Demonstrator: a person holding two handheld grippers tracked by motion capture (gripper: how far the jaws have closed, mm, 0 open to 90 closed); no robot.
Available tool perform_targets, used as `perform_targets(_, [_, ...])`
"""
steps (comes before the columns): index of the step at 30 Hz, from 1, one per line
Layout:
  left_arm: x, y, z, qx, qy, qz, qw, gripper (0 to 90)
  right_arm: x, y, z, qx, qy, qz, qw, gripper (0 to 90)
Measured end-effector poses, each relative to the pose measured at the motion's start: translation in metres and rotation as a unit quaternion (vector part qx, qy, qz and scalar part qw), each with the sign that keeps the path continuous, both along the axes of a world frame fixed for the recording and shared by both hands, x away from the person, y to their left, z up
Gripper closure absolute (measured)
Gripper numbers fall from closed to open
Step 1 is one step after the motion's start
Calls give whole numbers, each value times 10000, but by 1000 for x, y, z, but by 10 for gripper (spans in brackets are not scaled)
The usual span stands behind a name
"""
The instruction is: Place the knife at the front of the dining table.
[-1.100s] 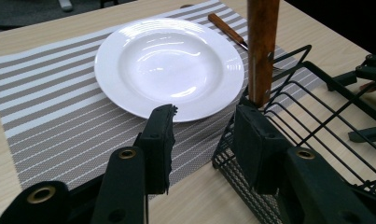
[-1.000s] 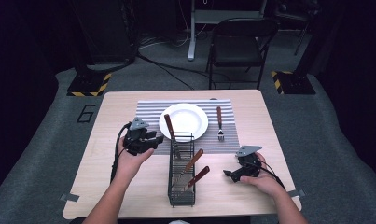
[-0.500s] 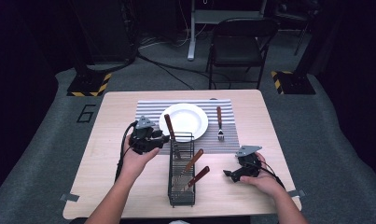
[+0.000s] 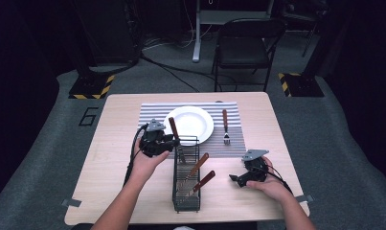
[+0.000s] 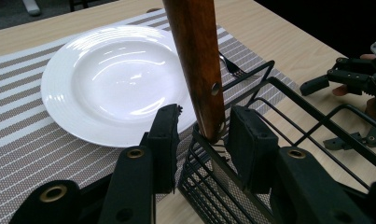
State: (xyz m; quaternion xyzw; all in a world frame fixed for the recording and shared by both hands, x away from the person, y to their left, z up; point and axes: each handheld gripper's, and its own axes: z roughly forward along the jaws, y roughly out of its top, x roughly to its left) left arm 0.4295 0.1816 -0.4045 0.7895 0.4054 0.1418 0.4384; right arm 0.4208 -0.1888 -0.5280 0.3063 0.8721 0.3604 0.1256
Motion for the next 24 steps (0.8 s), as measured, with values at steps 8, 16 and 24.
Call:
perform_targets(8, [2, -4, -3, -47, -24, -55, 10000, 707, 0, 0, 0, 1, 1, 1, 10000, 0])
perform_targets(16, [-2, -4, 0, 19, -126, -27, 9999, 740, 0, 0, 0, 0, 2, -1, 10000, 0])
perform_targets(24, [-13, -7, 2, 61, -302, -36, 9995, 749, 0, 0, 0, 0, 0, 0, 10000, 0])
